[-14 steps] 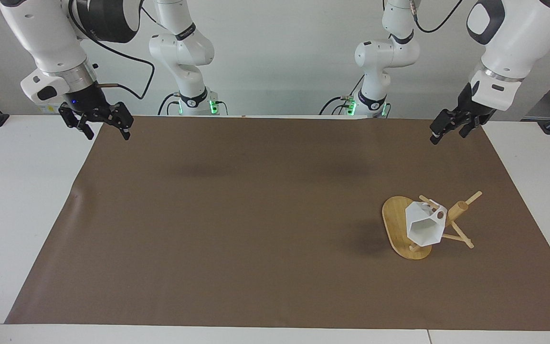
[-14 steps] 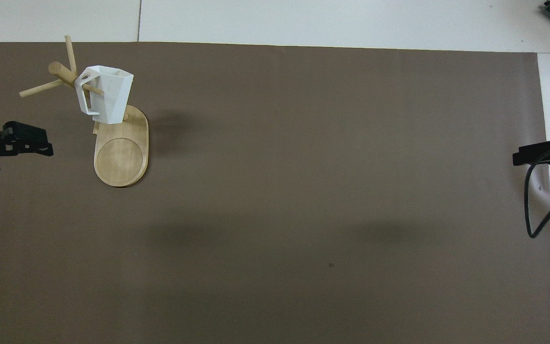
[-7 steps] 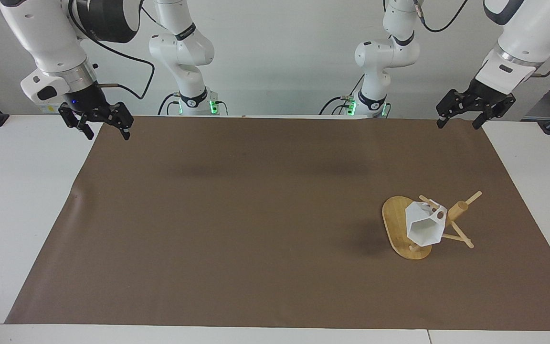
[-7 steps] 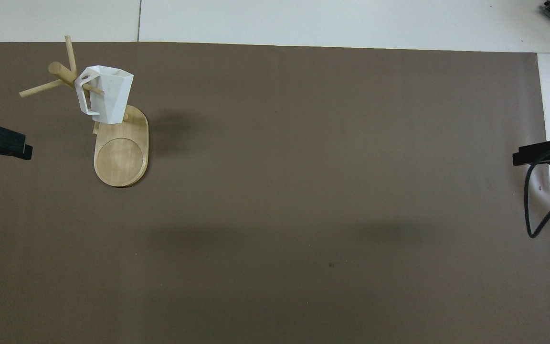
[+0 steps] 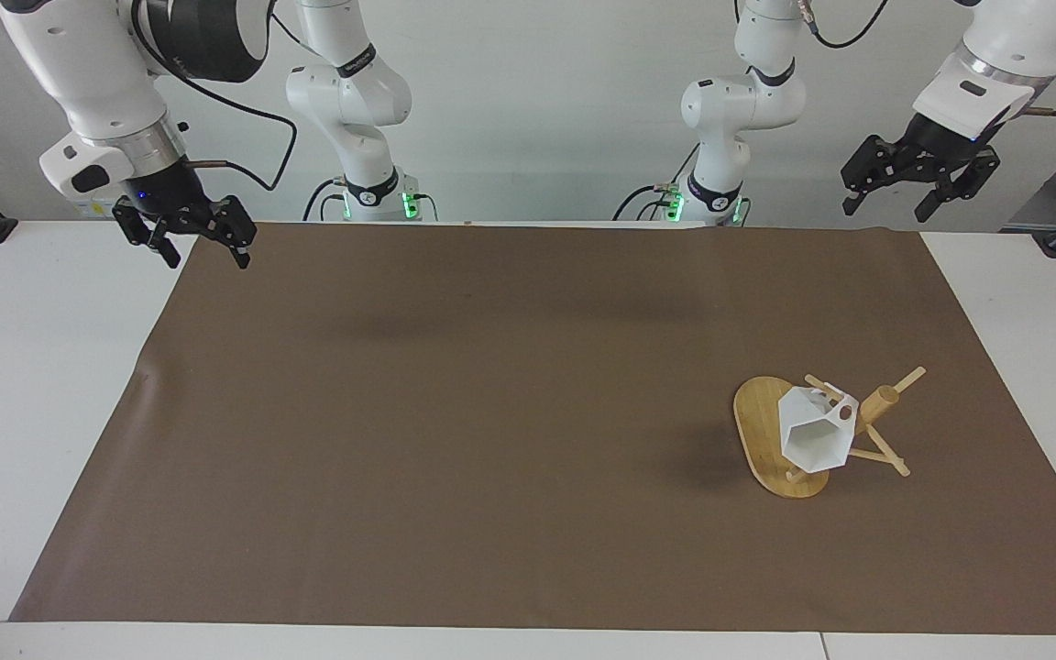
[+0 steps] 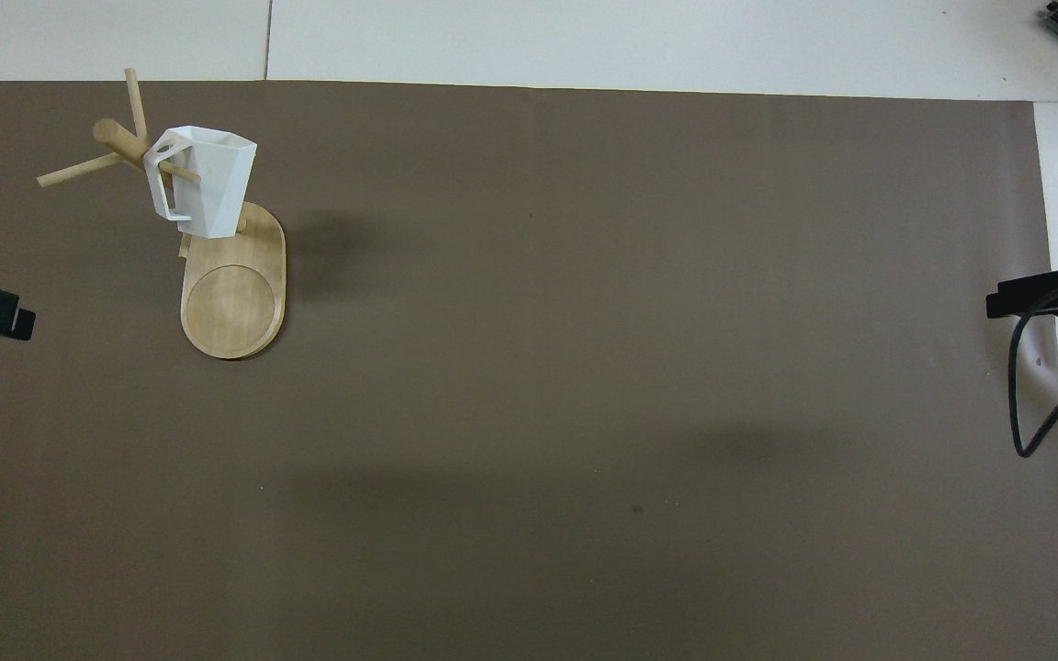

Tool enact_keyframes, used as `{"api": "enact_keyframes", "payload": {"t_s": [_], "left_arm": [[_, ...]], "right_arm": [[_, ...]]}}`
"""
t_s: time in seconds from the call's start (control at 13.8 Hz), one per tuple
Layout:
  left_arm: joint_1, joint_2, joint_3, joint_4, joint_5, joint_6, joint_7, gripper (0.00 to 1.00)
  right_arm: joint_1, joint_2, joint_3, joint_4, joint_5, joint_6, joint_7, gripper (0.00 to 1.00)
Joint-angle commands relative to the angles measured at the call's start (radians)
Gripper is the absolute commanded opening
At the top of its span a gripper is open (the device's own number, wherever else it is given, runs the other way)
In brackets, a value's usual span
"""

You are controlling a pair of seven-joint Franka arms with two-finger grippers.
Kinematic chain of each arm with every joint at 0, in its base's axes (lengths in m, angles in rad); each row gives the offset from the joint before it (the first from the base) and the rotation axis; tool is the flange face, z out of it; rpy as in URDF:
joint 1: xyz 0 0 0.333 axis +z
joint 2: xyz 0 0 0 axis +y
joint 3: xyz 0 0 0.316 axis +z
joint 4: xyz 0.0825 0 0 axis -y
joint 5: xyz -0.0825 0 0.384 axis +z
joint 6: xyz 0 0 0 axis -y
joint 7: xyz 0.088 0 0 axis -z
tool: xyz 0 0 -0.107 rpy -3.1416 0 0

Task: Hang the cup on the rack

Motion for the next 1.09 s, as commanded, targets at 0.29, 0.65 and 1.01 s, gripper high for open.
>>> {"api": "enact_keyframes", "payload": {"t_s": [0.29,0.65,1.01], "left_arm": [[0.011,-0.061,-0.007,-0.085,0.018,0.004,0.022,1.00],[0.011,-0.061,-0.007,-0.087,0.016,0.006,0.021,1.00],[0.010,-0.061,-0.007,-0.090,0.016,0.010,0.018,1.00]], "right_arm": [[-0.009,-0.006,0.009,-0.002,0.000,-0.017,0.011,1.00],[-0.009,-0.006,0.009,-0.002,0.000,-0.016,0.011,1.00],[-0.009,-0.006,0.009,-0.002,0.000,-0.017,0.011,1.00]]}}
